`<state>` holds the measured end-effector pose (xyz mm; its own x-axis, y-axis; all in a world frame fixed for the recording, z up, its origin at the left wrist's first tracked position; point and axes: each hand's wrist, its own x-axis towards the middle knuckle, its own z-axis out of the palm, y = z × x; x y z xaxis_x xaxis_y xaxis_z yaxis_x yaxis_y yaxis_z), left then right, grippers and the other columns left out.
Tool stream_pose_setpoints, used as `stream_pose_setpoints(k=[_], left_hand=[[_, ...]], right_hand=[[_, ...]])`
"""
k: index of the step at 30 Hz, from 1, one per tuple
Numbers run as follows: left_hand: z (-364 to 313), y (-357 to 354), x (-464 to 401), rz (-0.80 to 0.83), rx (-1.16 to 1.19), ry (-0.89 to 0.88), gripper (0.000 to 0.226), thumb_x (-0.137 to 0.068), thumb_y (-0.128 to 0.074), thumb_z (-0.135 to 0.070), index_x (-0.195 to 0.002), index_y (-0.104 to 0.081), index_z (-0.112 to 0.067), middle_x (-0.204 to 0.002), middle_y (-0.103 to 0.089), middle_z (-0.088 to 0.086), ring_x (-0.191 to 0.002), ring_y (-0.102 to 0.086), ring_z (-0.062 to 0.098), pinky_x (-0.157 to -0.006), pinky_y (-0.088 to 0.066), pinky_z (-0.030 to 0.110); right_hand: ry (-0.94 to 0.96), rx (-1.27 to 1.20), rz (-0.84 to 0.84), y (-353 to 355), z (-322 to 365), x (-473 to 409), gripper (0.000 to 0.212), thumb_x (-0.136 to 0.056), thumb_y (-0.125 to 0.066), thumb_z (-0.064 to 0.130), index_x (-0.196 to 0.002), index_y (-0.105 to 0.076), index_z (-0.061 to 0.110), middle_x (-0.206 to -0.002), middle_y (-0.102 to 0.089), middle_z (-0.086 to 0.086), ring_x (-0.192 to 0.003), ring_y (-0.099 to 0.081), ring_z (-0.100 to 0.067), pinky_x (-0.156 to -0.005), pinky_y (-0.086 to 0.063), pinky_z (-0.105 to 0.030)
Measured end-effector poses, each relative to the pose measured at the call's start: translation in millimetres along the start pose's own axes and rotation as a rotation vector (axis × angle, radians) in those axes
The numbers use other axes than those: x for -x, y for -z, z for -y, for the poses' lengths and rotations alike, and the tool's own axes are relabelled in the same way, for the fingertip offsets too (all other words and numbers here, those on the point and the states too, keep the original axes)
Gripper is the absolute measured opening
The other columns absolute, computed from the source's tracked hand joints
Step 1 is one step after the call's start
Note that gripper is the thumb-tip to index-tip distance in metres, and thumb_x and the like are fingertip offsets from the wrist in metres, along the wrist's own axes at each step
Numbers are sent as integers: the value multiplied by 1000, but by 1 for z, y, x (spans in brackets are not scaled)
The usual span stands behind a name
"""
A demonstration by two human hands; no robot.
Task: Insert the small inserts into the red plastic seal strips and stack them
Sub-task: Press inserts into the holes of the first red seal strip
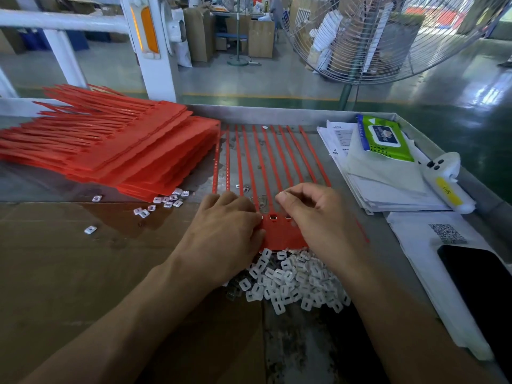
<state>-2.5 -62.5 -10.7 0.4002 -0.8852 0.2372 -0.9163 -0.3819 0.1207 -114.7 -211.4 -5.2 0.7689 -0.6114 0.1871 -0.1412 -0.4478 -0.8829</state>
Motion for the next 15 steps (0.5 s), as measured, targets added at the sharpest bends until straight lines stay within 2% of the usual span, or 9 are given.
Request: stream_pose_setpoints(k=[4, 9, 13, 15], left_hand=[[-6, 3, -3, 29, -88, -1, 42, -101, -32, -47, -126, -63, -34, -129, -57, -13, -124, -44, 12, -106, -23, 33], [-5, 8, -12, 61, -160, -49, 43, -95, -32, -35, -126, -62, -34, -124, -56, -9, -121, -46, 15, -105, -29, 36], [1, 7, -11, 74, -67, -25, 45, -92, -38, -27, -128, -62, -39, -125, -56, -13, -121, -45, 14, -104, -29, 33], [7, 4, -6, 42, 99, 23, 48, -91, -41, -19, -127, -67, -36, -125, -59, -10, -122, -48, 16, -106, -34, 37]], right_hand=[[16, 55, 72, 7, 6, -2, 14, -99, -66, 39, -91, -75, 34, -82, -72, 22, -76, -68, 3, -69, -49, -21], [139, 374, 254, 26, 26, -21, 9, -97, -69, 34, -91, -76, 33, -80, -71, 22, -78, -64, 7, -69, -46, -22], [177, 498, 479, 33, 30, -29, 6, -92, -76, 33, -90, -77, 38, -85, -71, 24, -81, -64, 6, -73, -45, -20], [200, 482, 562, 31, 24, -27, 9, -91, -78, 32, -91, -77, 42, -89, -71, 28, -85, -64, 9, -75, -44, -18]])
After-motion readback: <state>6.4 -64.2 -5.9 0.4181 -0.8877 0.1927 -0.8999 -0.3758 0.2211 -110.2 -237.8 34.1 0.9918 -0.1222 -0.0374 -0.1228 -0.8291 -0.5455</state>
